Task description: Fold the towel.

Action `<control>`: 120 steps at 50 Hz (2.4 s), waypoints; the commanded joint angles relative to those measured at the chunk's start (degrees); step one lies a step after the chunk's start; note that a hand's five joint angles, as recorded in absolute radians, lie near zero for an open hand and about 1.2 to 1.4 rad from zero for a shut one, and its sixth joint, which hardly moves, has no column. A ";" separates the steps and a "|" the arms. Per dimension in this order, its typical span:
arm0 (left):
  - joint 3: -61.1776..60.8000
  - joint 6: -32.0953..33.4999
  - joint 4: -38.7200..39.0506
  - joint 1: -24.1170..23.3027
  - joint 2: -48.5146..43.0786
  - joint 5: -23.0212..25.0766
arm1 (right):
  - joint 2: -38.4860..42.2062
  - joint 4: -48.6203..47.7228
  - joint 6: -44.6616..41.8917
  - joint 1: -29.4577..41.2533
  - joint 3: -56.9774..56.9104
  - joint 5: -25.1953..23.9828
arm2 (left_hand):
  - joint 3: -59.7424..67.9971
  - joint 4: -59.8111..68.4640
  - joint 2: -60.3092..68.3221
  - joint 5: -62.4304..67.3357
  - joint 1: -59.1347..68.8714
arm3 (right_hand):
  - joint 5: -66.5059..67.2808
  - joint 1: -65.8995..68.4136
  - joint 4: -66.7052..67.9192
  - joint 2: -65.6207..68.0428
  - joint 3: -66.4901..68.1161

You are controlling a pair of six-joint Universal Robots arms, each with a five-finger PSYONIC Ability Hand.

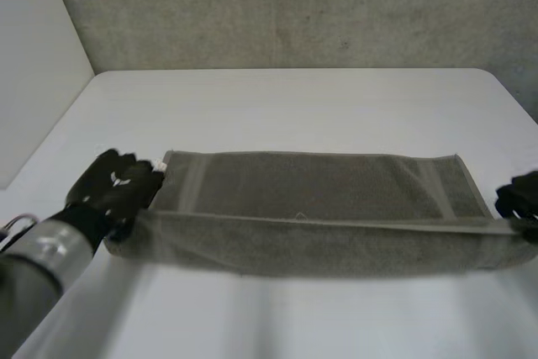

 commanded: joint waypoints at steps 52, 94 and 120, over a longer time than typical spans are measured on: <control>62.45 -6.33 -2.56 -6.97 -54.18 -9.54 | 47.21 -13.28 26.30 24.71 -63.03 24.74 | -59.66 -59.72 -59.72 -59.12 -58.71 | -66.31 -66.17 -66.89 -65.64 -67.14; 13.24 -22.24 16.86 -9.43 -19.73 -11.04 | 15.04 -44.66 18.74 12.14 4.03 14.37 | -59.71 -59.77 -59.77 -59.17 -58.75 | -33.48 -33.33 -34.06 -32.81 -34.31; 12.79 -22.24 16.86 -9.51 -19.73 -11.04 | 16.45 -44.83 18.83 9.85 2.62 9.36 | -59.71 -59.77 -59.77 -59.17 -58.75 | 3.69 3.83 3.11 4.36 2.86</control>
